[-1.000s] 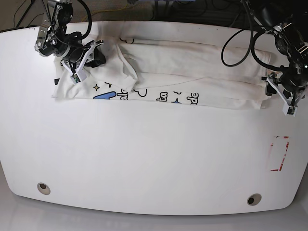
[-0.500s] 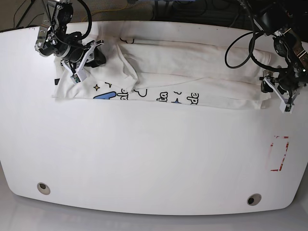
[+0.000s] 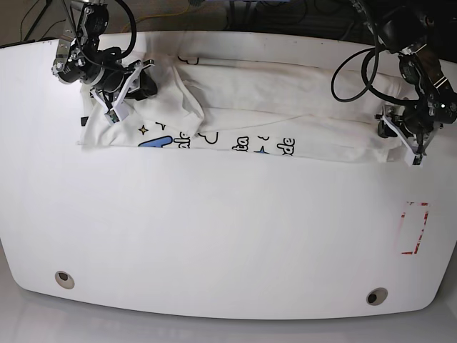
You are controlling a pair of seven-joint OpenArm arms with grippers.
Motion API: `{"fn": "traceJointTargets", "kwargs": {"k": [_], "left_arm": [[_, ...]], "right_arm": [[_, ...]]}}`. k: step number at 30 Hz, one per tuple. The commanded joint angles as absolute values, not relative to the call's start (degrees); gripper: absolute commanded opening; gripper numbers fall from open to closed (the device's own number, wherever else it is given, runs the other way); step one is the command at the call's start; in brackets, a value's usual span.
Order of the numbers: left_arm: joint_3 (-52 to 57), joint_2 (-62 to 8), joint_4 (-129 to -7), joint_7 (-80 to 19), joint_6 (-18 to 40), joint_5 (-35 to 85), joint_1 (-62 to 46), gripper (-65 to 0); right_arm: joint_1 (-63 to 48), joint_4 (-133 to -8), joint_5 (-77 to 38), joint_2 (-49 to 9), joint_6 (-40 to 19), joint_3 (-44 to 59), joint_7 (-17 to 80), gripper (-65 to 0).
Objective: Layout the t-shirt on the table in an organized manner, then fold the t-shirt properly
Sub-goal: 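Slide the left gripper along the shirt edge and pinch the fold, then pull the pinched fold with the left gripper toward the collar, then release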
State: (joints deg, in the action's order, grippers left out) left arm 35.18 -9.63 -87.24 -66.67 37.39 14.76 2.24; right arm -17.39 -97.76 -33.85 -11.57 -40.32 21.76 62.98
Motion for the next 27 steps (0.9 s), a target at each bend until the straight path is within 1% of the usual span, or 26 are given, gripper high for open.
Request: {"fn": "traceJointTargets", "kwargs": {"k": [1, 7, 10, 13, 16, 27], "left_arm": [[35.2, -10.3, -87.9, -66.0, 37.4, 15.2, 4.4, -45.6], [35.2, -10.3, -85.8, -65.9, 37.4, 15.2, 4.8, -53.9], [35.2, -10.3, -86.0, -65.9, 37.4, 15.2, 4.8, -59.4], [35.2, -10.3, -86.1, -66.1, 37.6, 15.4, 4.7, -62.8], [35.2, -10.3, -86.8, -66.4, 37.8, 15.6, 4.5, -63.7], [35.6, -10.4, -98.5, -72.0, 37.8, 15.6, 1.1, -63.9]], "right_arm": [[-17.9, -97.9, -32.9, -11.9, -40.0, 21.8, 64.7, -50.6], [-18.0, -97.7, -35.6, -12.3, -40.0, 21.8, 64.7, -50.6], [-18.0, -97.7, -35.7, -12.3, -40.0, 21.8, 64.7, -50.6], [-18.0, -97.7, -35.6, -12.3, -40.0, 21.8, 64.7, -50.6], [-18.0, -97.7, -35.6, -12.3, -40.0, 21.8, 64.7, -50.6], [-17.9, -97.7, -35.6, -12.3, -40.0, 21.8, 64.7, -50.6]]}}
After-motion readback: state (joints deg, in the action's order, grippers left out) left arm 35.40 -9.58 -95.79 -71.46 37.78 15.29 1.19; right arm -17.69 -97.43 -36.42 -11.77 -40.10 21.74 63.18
